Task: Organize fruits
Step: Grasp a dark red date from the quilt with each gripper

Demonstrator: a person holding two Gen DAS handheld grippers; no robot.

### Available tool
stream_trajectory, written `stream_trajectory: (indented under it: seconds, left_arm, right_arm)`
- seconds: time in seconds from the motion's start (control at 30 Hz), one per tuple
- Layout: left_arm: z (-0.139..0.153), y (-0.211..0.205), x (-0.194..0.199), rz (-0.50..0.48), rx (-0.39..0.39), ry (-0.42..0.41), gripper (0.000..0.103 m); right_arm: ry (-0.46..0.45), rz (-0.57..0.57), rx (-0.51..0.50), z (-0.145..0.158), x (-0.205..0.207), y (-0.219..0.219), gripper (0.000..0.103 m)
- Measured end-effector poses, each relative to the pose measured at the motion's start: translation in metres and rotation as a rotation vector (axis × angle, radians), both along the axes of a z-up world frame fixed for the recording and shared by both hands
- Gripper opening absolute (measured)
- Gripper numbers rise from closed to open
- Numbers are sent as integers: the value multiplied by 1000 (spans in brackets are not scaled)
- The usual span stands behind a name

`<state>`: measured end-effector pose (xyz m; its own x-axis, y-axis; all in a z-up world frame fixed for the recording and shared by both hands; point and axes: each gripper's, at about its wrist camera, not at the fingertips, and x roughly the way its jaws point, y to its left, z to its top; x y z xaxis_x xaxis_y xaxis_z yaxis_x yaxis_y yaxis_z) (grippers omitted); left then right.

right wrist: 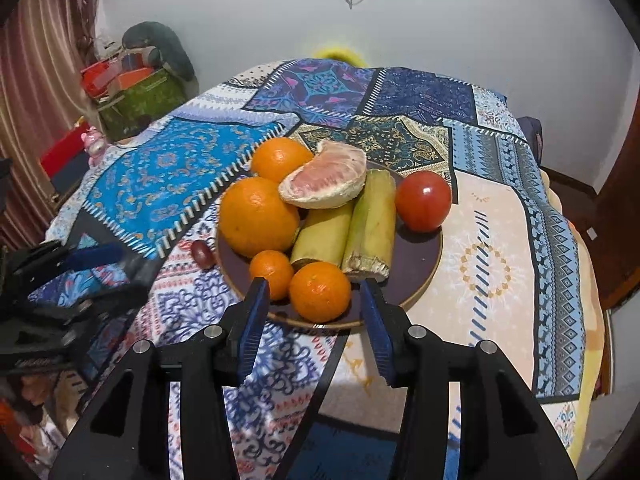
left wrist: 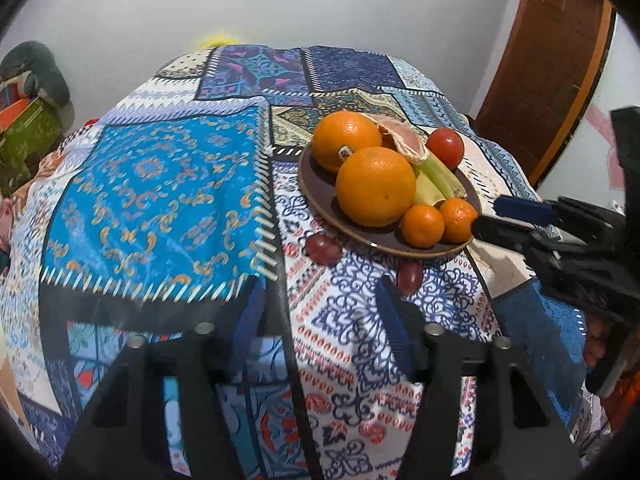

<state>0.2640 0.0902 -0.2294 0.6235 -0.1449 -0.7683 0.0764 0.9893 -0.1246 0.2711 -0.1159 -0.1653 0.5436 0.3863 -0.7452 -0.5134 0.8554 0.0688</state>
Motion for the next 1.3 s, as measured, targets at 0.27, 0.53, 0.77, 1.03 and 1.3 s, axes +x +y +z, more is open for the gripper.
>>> stream_trajectory:
  seconds: [0.27,0.53,0.77,1.03,1.3]
  left_arm:
    - [-13,-7,26,-28,8,26,42]
    - [-32,-14,49,-47,43,67,42]
    - [-35,-14,51,-40,48,52,28]
    - [-18,3,27,-23,8,24,28]
    - [1,17,-3,-15,-31,-35,28]
  right_arm:
    - [40,6,44,-8,-11,-1,44]
    - [76,4,74,-15,-12,-2,44]
    - [106,36,71,-23,-19,9,44]
    - [143,70,50,-35,-17,28,44]
    - [172,66,40,-48,-11,43,37]
